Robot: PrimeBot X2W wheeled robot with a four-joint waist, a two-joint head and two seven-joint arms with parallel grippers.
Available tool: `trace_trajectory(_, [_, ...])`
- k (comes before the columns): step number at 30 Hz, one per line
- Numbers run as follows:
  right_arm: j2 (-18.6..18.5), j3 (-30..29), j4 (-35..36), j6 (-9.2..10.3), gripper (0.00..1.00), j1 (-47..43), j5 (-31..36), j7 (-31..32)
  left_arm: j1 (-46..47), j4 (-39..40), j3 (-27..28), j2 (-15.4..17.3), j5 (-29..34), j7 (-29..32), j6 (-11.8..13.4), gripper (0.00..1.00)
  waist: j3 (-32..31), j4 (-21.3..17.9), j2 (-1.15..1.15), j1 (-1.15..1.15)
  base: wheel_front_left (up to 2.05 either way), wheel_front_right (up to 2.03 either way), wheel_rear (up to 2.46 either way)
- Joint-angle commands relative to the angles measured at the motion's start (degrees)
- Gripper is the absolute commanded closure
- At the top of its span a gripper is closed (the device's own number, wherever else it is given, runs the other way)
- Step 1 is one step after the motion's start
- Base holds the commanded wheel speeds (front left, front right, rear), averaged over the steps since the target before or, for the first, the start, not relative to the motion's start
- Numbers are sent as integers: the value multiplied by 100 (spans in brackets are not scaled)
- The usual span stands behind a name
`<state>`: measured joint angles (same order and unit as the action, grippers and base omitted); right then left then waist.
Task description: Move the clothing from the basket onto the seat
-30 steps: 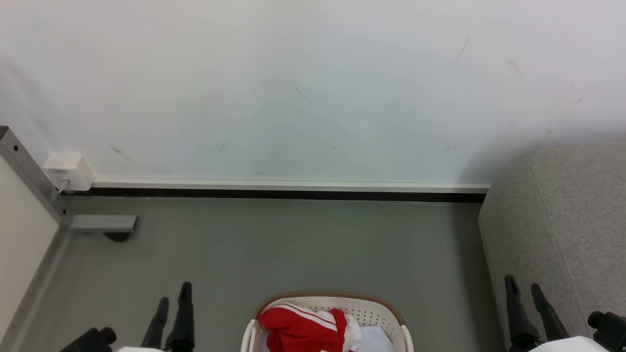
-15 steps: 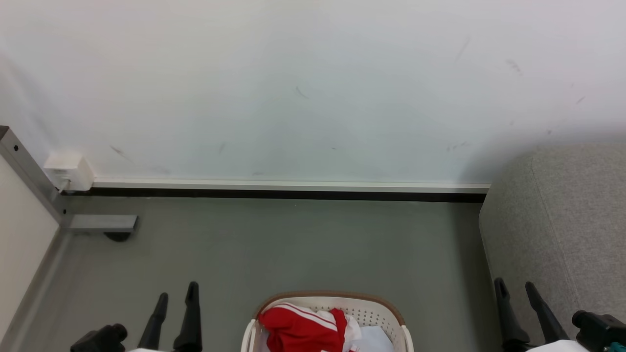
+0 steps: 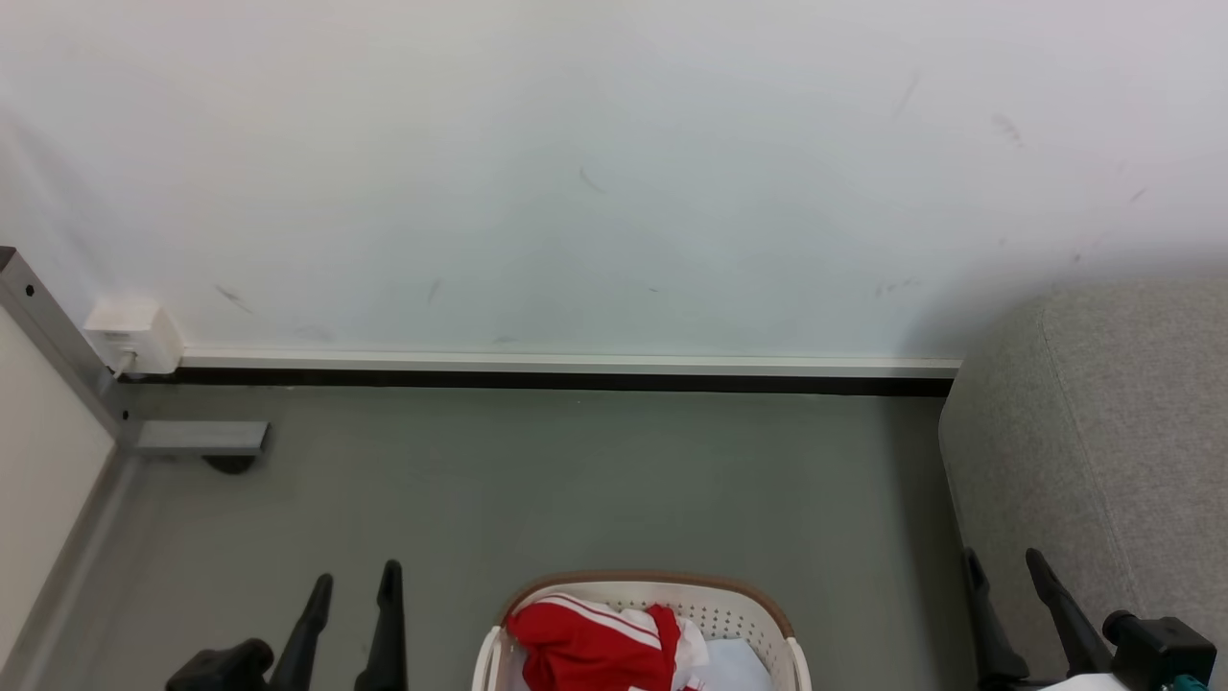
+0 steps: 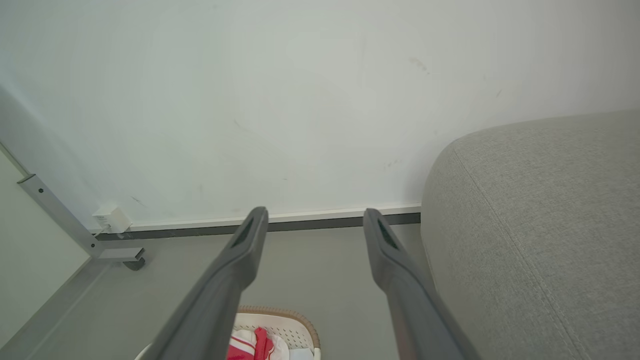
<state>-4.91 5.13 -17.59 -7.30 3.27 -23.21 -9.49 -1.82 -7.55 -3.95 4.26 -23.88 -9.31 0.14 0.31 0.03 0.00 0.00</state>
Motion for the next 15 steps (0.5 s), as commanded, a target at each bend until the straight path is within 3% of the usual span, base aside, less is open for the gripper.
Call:
trace_trajectory(1, [-34,0,19,-26,0,36,167,-61,-50,27,-15,62,210,-80,30,0,3,0,0,0,0,0,0])
trace_trajectory(15, [-23,-8,-57,-27,0,-24,594,-241,-153,0,67,52,795,-254,72,0,20,-7,0,0,0,0,0])
